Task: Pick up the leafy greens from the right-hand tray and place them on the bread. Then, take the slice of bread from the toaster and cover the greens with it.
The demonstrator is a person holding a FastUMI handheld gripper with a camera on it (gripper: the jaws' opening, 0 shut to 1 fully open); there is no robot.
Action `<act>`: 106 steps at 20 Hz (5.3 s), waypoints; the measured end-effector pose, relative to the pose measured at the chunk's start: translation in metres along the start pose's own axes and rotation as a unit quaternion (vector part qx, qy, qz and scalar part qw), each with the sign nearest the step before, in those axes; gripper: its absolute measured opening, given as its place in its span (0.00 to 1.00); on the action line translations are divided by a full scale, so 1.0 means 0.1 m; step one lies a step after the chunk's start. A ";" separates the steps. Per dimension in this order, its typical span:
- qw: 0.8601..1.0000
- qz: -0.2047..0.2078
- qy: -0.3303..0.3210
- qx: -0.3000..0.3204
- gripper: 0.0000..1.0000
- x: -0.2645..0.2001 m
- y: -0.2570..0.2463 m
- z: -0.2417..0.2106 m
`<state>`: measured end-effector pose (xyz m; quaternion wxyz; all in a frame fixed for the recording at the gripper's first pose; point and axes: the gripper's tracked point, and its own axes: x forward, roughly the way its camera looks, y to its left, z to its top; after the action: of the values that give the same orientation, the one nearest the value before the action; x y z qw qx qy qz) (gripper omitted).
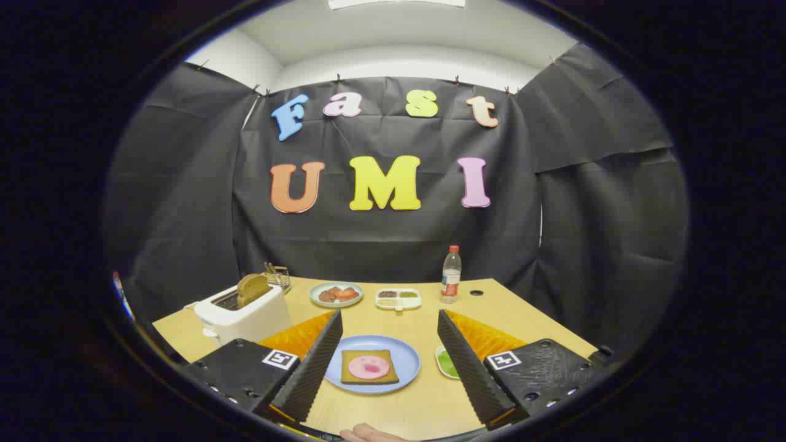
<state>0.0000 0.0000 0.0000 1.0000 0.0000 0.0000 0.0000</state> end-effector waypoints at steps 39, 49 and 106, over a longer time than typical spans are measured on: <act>0.940 -0.130 0.317 -0.007 0.92 1.47 -1.68 -1.94; 0.939 -0.099 0.325 0.056 0.62 1.53 -1.54 -2.12; 0.973 0.074 0.216 0.004 0.96 1.19 0.90 -0.54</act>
<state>0.1188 0.0896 -0.0538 0.9735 0.0036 0.2163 0.0743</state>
